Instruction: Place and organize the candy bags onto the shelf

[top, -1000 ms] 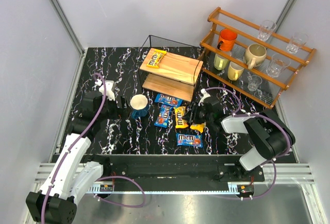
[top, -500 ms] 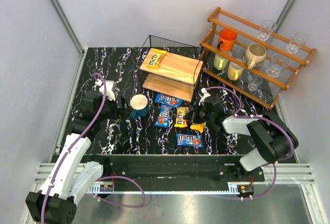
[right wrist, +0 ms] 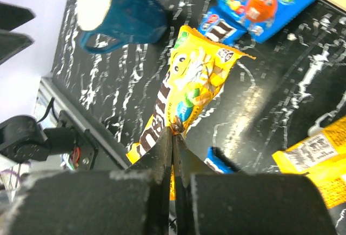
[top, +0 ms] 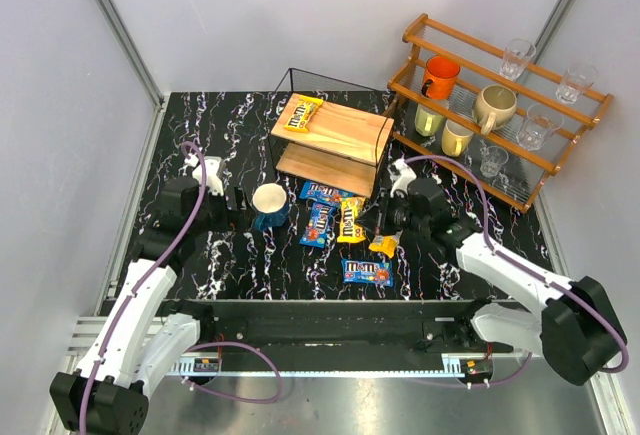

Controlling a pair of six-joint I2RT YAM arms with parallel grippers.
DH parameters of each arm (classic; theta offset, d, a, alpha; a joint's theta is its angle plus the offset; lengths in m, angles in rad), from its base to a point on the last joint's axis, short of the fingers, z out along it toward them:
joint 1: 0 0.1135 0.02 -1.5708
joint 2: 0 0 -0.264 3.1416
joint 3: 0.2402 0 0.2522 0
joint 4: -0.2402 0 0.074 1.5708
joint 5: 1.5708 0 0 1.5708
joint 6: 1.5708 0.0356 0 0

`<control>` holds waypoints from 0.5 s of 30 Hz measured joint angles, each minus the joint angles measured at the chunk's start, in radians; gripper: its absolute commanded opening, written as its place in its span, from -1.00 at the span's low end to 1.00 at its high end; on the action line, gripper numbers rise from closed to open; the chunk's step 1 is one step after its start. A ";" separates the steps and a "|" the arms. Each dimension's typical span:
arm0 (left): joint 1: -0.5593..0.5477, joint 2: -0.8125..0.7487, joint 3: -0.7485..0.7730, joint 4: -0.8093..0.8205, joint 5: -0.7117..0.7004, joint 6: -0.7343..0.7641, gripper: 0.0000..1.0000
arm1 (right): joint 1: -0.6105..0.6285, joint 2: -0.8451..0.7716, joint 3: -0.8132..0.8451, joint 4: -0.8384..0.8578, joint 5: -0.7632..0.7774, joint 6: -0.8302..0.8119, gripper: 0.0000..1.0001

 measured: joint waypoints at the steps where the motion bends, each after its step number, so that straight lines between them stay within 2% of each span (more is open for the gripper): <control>1: 0.000 0.000 0.000 0.000 0.000 0.000 0.98 | 0.014 -0.010 0.024 -0.029 0.002 -0.005 -1.00; 8: -0.003 0.000 0.000 0.000 0.000 0.000 0.98 | 0.080 -0.012 0.252 -0.158 0.031 -0.035 -1.00; 15: -0.004 0.000 0.000 0.000 0.000 0.000 0.98 | 0.087 0.120 0.514 -0.217 0.132 -0.064 -1.00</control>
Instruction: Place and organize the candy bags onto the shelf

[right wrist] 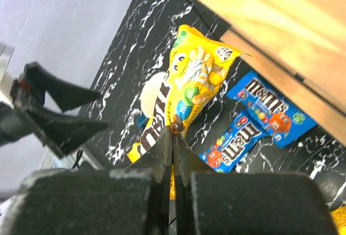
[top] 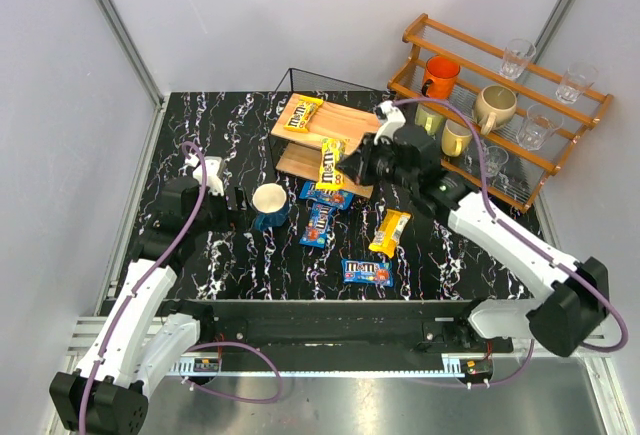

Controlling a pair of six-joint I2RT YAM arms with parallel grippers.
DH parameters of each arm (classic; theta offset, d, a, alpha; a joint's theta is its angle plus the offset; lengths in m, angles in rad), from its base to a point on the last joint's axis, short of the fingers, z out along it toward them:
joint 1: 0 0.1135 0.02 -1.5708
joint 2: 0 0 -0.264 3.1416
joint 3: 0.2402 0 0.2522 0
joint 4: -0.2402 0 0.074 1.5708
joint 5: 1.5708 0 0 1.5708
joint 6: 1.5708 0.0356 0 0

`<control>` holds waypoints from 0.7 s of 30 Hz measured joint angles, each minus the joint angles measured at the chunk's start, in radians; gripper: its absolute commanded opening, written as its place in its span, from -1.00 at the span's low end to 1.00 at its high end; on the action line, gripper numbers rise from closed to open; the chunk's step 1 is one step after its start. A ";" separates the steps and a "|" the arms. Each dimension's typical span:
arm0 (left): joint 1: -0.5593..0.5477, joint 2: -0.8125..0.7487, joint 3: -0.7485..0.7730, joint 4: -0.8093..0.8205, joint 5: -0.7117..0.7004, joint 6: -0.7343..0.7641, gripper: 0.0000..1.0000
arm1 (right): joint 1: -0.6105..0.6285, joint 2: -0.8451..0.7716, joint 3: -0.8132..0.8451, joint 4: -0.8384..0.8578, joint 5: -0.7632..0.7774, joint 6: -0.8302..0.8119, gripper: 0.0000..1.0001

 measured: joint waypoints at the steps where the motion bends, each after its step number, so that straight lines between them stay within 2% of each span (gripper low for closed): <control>1: 0.000 0.000 0.000 0.000 0.000 0.000 0.98 | 0.000 0.027 0.035 -0.011 0.019 -0.003 -1.00; 12: -0.006 -0.002 0.000 0.000 0.000 0.000 0.98 | 0.000 0.331 0.343 -0.066 0.236 -0.019 -1.00; 21: -0.010 -0.003 0.000 0.000 0.000 0.000 0.98 | -0.041 0.520 0.502 -0.074 0.262 -0.018 -1.00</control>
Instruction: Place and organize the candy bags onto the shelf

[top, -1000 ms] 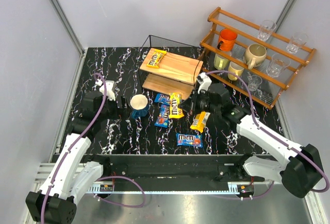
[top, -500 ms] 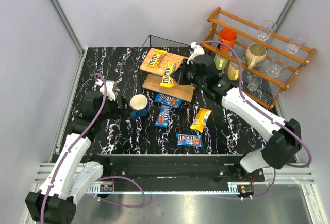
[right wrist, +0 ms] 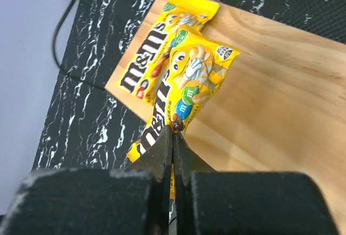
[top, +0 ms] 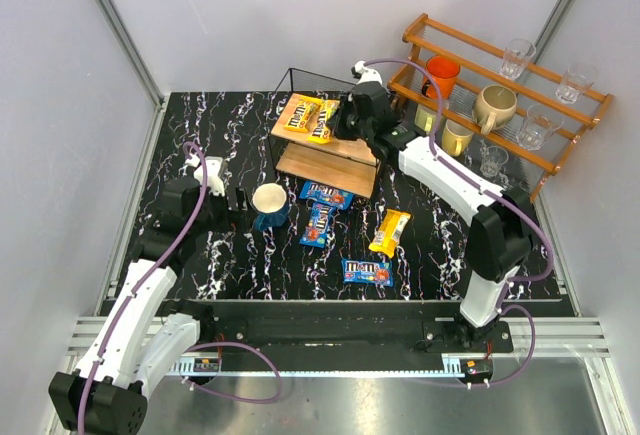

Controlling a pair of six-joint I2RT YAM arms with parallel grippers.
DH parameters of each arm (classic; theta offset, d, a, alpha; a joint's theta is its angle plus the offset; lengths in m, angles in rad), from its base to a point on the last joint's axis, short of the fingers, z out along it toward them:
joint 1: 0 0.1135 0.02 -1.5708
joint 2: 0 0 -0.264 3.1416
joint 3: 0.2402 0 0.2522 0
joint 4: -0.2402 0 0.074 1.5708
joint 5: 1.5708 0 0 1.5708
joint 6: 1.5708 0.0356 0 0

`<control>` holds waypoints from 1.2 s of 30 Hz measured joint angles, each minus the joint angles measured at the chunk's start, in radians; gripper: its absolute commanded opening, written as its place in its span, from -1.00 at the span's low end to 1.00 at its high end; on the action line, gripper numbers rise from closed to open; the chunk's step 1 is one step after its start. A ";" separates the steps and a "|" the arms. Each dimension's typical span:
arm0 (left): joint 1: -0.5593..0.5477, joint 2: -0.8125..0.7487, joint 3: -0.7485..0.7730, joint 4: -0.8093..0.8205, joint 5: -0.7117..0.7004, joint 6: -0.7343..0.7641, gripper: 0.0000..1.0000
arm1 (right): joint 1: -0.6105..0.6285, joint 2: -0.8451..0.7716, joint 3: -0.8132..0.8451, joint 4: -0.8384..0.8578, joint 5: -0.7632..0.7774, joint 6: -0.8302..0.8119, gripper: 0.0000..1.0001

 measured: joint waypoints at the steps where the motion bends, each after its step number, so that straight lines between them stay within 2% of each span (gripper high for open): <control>1: 0.000 0.000 0.000 0.000 0.000 0.000 0.98 | -0.009 0.011 0.007 -0.001 0.000 0.000 -1.00; 10: 0.000 -0.001 0.000 0.000 0.000 0.000 0.98 | -0.065 0.057 0.035 -0.001 -0.003 0.008 -1.00; 33: 0.000 -0.001 0.000 0.000 0.000 0.000 0.98 | -0.066 0.165 0.096 0.009 -0.009 0.076 -1.00; 36: 0.000 -0.001 0.000 0.000 0.000 0.000 0.98 | -0.066 0.169 0.096 0.009 -0.009 0.083 -0.95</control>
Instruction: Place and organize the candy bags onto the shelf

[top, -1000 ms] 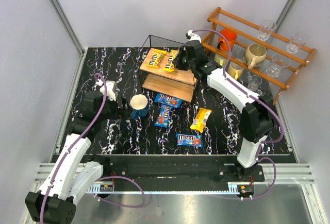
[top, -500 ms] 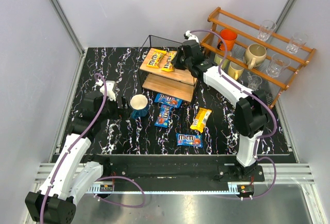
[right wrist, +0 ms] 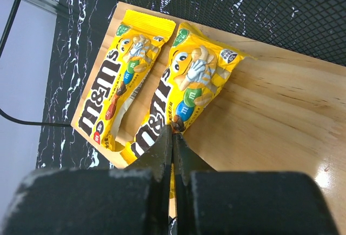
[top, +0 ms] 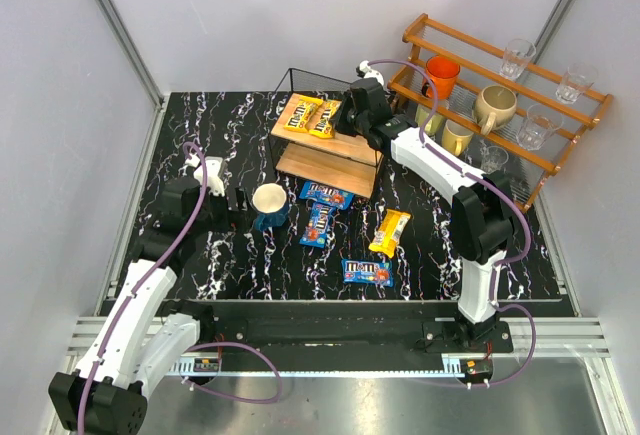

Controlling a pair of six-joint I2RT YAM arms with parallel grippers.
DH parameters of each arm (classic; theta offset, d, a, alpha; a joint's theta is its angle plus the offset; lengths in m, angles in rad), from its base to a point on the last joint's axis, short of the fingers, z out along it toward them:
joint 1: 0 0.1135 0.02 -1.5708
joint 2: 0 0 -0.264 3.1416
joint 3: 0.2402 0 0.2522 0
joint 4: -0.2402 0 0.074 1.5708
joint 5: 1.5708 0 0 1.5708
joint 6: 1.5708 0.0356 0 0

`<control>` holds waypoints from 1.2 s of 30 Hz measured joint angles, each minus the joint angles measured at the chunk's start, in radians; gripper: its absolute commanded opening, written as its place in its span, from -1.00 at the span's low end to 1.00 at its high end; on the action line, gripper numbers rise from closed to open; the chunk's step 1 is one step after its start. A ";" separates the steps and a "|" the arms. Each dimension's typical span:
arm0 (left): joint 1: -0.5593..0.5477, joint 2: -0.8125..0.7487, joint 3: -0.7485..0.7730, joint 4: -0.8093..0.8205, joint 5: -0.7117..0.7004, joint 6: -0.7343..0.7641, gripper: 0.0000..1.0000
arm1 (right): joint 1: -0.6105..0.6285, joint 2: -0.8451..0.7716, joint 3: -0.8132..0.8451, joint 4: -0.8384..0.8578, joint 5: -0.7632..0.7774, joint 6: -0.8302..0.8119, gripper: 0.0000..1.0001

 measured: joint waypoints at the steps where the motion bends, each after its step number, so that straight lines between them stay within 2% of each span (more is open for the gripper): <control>1: 0.000 0.000 0.000 0.000 0.000 0.000 0.98 | 0.000 0.000 0.000 0.000 0.000 0.001 -0.95; 5: 0.000 0.000 0.000 0.000 0.000 0.000 0.98 | 0.000 0.000 0.002 0.000 -0.001 0.003 -0.81; 6: 0.000 0.000 0.000 0.000 0.000 0.000 0.98 | 0.000 0.001 0.002 0.001 -0.002 0.004 -0.62; 9: 0.000 0.000 0.000 0.000 0.000 0.000 0.98 | 0.000 0.001 0.004 0.001 -0.002 0.006 -0.32; 13: 0.000 0.000 0.000 0.000 0.000 0.000 0.98 | 0.000 0.001 0.004 0.000 0.000 -0.002 -0.05; 16: 0.000 0.000 0.000 0.000 0.000 0.000 0.98 | 0.000 0.001 0.004 0.000 0.003 -0.011 0.08; 25: -0.002 0.000 0.000 0.000 0.000 0.000 0.98 | 0.000 -0.050 0.025 -0.006 0.000 -0.086 0.30; 27: -0.002 0.000 0.000 0.000 0.000 0.000 0.98 | 0.000 -0.073 0.037 0.000 -0.017 -0.108 0.41; 33: -0.002 0.000 0.000 0.000 0.000 0.000 0.98 | 0.000 -0.178 0.050 0.025 -0.185 -0.200 0.46; 36: -0.003 0.000 0.000 0.000 0.000 0.000 0.98 | 0.000 -0.327 -0.106 0.105 -0.211 -0.209 0.46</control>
